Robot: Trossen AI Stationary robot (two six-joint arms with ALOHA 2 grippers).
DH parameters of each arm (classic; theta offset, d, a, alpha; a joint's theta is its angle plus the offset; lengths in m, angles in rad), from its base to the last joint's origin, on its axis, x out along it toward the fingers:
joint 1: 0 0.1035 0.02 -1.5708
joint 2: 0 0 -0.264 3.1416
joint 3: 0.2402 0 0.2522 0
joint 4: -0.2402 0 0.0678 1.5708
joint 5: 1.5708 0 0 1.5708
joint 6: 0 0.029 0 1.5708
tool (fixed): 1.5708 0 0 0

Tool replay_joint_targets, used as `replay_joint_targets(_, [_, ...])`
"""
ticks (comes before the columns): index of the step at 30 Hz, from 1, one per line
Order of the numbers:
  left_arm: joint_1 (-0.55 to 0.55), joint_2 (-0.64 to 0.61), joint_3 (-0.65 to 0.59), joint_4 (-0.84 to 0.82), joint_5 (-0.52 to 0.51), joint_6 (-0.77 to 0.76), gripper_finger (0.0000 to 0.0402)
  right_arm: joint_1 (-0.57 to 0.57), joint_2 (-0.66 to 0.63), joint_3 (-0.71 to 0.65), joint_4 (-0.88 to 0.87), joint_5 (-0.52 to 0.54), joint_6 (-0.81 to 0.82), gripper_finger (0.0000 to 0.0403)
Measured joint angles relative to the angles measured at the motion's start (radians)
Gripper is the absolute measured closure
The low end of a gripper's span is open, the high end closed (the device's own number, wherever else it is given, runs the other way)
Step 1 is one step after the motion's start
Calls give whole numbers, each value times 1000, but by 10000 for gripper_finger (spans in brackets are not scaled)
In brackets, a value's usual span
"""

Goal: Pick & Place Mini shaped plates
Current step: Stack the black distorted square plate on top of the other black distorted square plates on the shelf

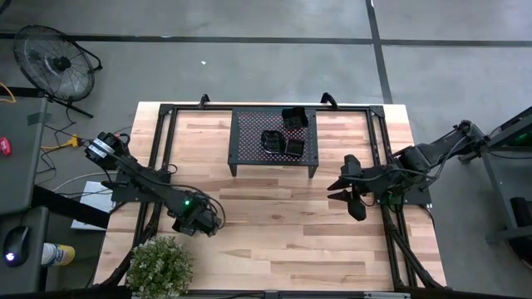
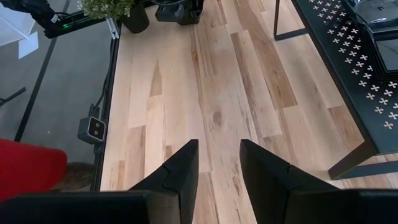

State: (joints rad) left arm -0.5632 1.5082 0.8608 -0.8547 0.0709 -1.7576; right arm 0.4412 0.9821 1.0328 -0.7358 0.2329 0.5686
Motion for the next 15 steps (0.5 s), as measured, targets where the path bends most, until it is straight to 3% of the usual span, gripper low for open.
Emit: replay_joint_targets(15, [0, 0, 0, -11, -37, -1, 358, 0, 0, 0, 0, -1, 18, 290])
